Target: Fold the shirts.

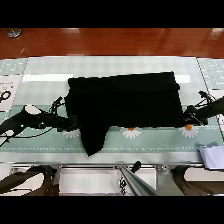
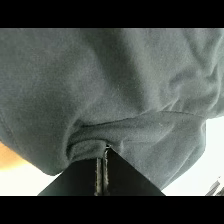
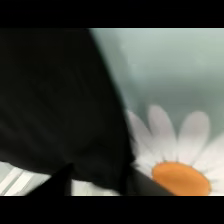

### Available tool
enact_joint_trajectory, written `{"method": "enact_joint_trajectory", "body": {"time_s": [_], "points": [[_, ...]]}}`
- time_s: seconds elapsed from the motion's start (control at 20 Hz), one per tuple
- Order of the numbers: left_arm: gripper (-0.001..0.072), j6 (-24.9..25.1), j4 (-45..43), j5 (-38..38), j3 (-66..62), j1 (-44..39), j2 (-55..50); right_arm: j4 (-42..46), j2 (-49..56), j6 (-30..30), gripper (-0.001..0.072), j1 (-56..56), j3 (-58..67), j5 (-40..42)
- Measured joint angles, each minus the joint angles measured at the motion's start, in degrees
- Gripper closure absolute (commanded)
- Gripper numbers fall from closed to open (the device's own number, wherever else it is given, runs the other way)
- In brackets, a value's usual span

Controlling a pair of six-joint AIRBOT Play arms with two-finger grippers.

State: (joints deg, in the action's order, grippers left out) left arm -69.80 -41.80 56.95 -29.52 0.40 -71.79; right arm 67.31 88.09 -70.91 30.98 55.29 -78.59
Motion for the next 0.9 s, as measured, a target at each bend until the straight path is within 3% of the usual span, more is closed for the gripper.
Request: {"method": "enact_joint_trajectory", "body": {"time_s": [0.05, 0.1, 0.55, 0.9], "points": [[0.0682, 0.17, 0.0, 0.24, -0.04, 0.0, 0.0, -0.26, -0.02, 0.07, 0.0658, -0.96, -0.57, 1.33], [0.0682, 0.31, -0.02, 0.48, -0.15, 0.0, 0.0, -0.83, -0.13, 0.07, 0.0679, -1.88, -0.92, 2.12], [0.0682, 2.34, 0.09, 6.14, -14.73, 1.53, 4.42, -4.57, -11.13, 0.42, 0.0681, -4.92, 6.38, 4.79], [0.0682, 0.85, 0.07, 1.88, -30.88, 2.56, -1.36, -7.26, -7.39, -0.76, 0.0681, -12.55, 11.74, 17.73]]}}
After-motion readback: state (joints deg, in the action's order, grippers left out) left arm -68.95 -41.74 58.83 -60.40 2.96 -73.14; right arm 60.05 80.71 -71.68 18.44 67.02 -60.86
